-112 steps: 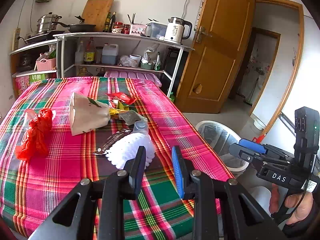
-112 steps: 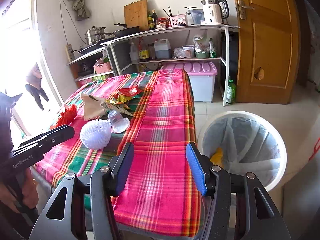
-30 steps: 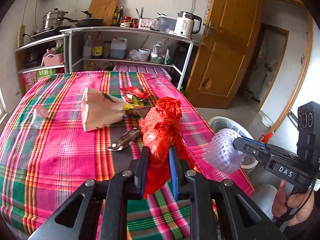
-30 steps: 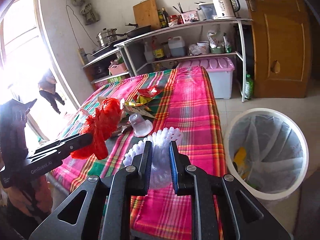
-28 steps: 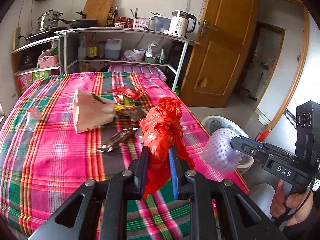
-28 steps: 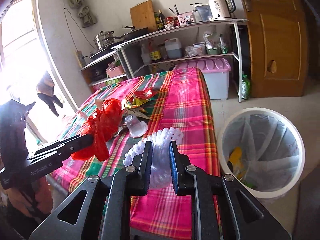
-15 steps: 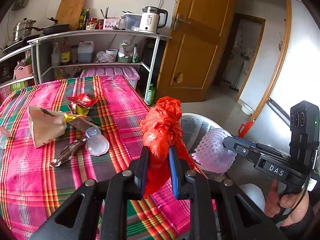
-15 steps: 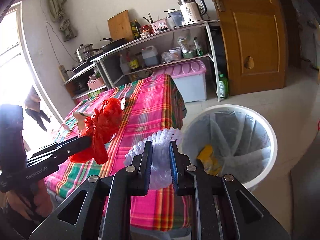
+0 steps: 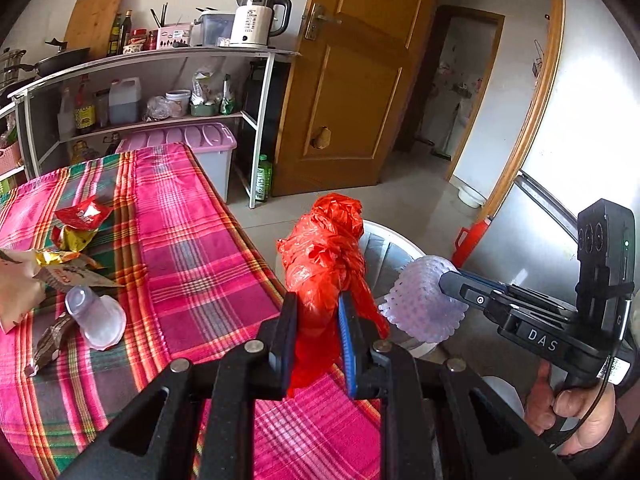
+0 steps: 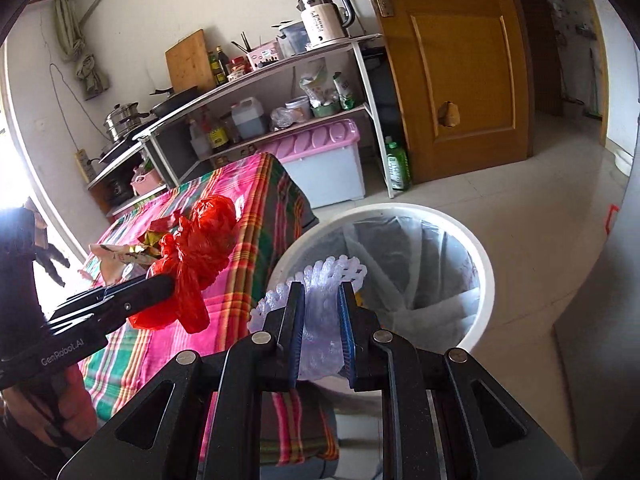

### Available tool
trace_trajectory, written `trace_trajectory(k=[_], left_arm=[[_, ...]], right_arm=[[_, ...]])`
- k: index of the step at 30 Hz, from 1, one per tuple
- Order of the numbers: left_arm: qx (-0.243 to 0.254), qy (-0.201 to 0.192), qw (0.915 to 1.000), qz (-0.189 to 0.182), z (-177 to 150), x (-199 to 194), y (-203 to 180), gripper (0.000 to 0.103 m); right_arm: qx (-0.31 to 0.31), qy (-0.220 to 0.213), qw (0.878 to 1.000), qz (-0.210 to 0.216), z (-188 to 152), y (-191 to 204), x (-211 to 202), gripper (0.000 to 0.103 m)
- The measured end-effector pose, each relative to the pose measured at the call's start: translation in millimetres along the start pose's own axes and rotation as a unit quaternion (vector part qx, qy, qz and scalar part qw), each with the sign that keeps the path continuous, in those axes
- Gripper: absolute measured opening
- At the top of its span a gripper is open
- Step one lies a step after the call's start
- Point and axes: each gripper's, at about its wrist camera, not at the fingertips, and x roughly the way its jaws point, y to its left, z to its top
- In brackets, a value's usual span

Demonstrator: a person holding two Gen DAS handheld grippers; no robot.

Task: Collect trash
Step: 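Carry the red bag and white scrubber over the trash bin with both tools, then open both tools to drop the red bag and scrubber into the bin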

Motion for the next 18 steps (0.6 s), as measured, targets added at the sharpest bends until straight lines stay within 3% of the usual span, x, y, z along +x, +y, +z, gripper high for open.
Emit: trace_trajectory(k=[18], left_arm=[[0.015,0.049,0.9982,-0.031,11.2,58.3,-22.9,0.022]], right_arm=[[0.039,0.03,0.998,-0.042,0.2,-46.0,30.6,0.021]])
